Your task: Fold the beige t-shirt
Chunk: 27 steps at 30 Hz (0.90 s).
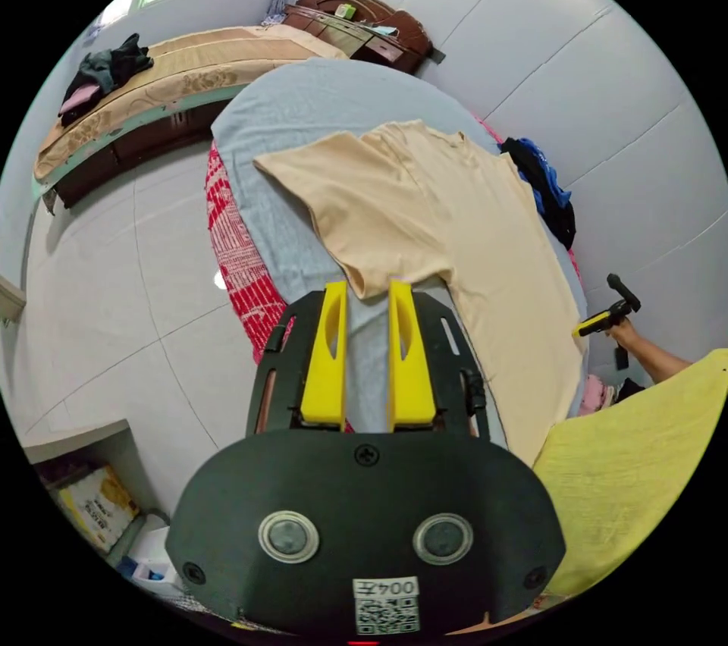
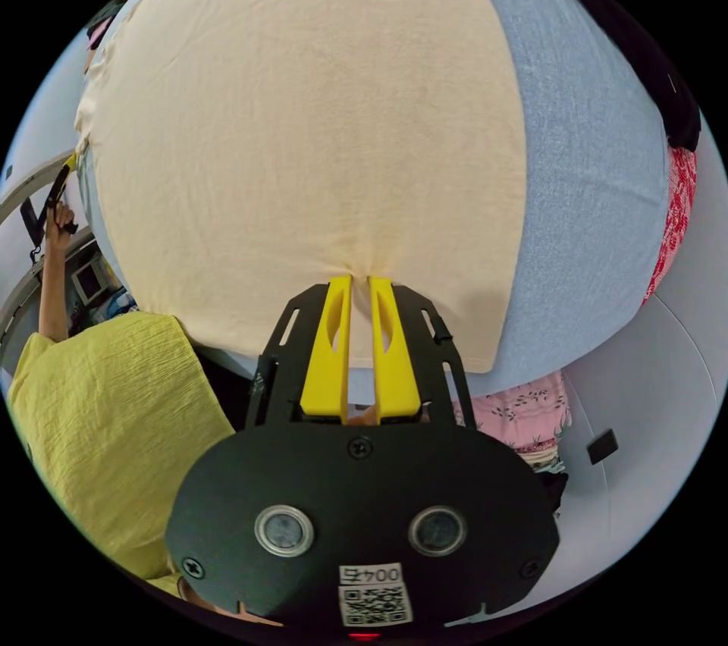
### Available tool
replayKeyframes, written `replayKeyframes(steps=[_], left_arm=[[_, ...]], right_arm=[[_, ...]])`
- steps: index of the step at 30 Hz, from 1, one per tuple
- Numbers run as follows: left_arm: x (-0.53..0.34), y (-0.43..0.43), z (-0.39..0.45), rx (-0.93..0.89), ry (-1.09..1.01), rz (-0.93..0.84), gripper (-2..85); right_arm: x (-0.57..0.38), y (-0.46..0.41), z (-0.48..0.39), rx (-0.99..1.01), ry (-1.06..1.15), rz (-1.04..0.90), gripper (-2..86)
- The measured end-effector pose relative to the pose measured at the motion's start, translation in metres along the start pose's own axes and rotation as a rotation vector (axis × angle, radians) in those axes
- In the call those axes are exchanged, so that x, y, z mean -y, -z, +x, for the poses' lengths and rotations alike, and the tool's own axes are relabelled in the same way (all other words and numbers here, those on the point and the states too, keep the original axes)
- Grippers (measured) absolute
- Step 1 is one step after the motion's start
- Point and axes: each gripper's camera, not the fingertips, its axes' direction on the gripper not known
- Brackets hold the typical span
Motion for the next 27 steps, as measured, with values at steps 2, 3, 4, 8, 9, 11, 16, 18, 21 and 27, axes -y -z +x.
replayKeyframes(steps=[2, 3, 4, 8, 9, 11, 16, 18, 21, 27], left_arm=[[-0.001, -0.007, 0.004, 0.002, 0.011, -0.005, 8.2], [0.0, -0.012, 0.008, -0.002, 0.009, -0.022, 7.7], [0.0, -0.014, 0.012, -0.007, 0.004, -0.025, 7.5], [-0.006, -0.019, 0.036, 0.032, -0.015, -0.014, 2.6], [-0.007, -0.017, 0.04, 0.047, 0.001, -0.025, 2.1], [-0.01, -0.017, 0.044, 0.085, 0.011, -0.052, 1.7], [-0.027, -0.032, 0.036, 0.061, 0.087, -0.081, 1.6], [-0.038, -0.03, 0.038, 0.102, 0.136, -0.074, 1.5], [-0.053, -0.024, 0.059, 0.111, 0.151, -0.049, 1.6], [-0.085, -0.039, 0.15, 0.016, 0.128, -0.02, 1.8]], right_arm=[[-0.001, 0.0, -0.004, -0.009, 0.005, 0.002, 3.9], [-0.001, 0.0, -0.004, -0.011, 0.005, 0.002, 3.9], [-0.001, 0.001, -0.006, -0.017, 0.005, 0.002, 4.0], [-0.003, 0.001, -0.012, -0.031, 0.011, 0.007, 3.9], [-0.003, 0.001, -0.013, -0.031, 0.012, 0.009, 3.9], [-0.005, 0.001, -0.013, -0.024, 0.015, 0.016, 3.9], [-0.009, 0.002, -0.012, -0.005, 0.03, 0.027, 4.0], [-0.011, 0.002, -0.013, -0.011, 0.048, 0.031, 4.0], [-0.015, 0.002, -0.017, -0.031, 0.1, 0.042, 4.0], [-0.025, 0.003, -0.005, 0.029, 0.13, 0.074, 4.0]])
